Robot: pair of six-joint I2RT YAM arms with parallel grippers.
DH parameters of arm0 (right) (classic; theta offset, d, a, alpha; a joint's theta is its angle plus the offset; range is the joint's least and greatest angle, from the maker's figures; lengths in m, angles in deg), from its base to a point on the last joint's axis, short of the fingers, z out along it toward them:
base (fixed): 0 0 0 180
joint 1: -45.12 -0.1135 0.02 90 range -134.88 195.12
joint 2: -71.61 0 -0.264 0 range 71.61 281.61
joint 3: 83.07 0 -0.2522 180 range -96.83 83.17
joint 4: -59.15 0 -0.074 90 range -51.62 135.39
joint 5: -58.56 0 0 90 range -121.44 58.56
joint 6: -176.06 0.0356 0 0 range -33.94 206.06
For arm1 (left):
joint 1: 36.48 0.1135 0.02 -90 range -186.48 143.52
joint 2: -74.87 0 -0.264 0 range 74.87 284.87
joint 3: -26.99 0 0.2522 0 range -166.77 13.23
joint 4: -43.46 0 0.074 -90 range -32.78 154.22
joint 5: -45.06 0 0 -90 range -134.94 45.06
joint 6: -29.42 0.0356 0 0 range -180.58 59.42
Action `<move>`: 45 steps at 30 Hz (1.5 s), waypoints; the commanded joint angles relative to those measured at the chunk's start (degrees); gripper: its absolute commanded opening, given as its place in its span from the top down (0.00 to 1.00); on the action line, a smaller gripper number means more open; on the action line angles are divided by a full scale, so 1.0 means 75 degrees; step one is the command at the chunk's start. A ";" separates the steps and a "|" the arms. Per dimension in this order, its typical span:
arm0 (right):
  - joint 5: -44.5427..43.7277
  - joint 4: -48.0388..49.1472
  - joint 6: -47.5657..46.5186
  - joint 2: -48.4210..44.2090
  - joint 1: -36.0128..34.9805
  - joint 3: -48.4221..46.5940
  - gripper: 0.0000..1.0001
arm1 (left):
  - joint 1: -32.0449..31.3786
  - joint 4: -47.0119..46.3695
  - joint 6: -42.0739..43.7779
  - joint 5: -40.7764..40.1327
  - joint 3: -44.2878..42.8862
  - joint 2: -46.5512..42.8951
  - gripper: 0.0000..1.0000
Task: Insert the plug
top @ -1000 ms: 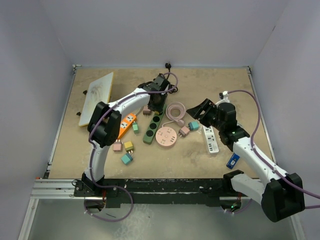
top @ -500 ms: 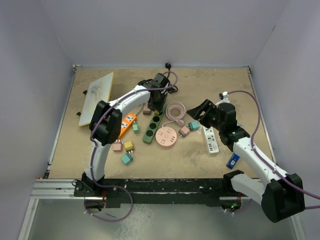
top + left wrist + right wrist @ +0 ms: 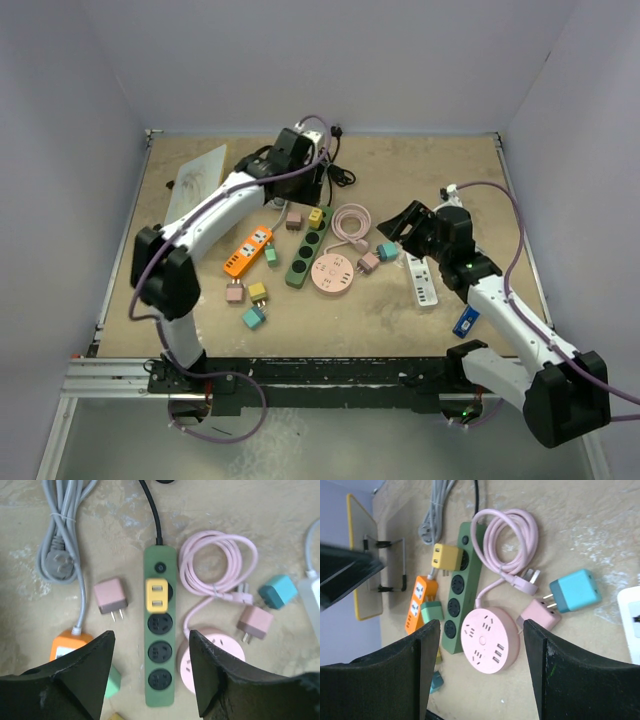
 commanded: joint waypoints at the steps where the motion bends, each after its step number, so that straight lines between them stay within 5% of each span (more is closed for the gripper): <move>1: -0.0683 -0.0453 -0.0772 0.0199 0.0025 -0.0580 0.30 | 0.0028 -0.2062 -0.0591 0.0071 0.1971 -0.2200 0.42; 7: -0.1307 -0.1405 -0.1776 0.1066 0.0030 -0.1133 0.30 | 0.0016 -0.3835 -0.1248 -0.0093 0.4651 -0.4545 0.43; 20: -0.2445 -0.1672 -0.1658 0.2999 -0.0554 -0.1787 0.33 | 0.0008 -0.5788 -0.1530 -0.0124 0.7244 -0.7663 0.44; 35: -0.2593 -0.2233 -0.2283 0.4576 -0.0644 -0.2432 0.27 | 0.0016 -0.6282 -0.1460 0.0199 0.7701 -0.7675 0.44; 45: -0.2501 -0.1405 -0.2088 0.4703 -0.0641 -0.2263 0.45 | 0.0016 -0.6330 -0.1553 0.0158 0.7754 -0.7582 0.44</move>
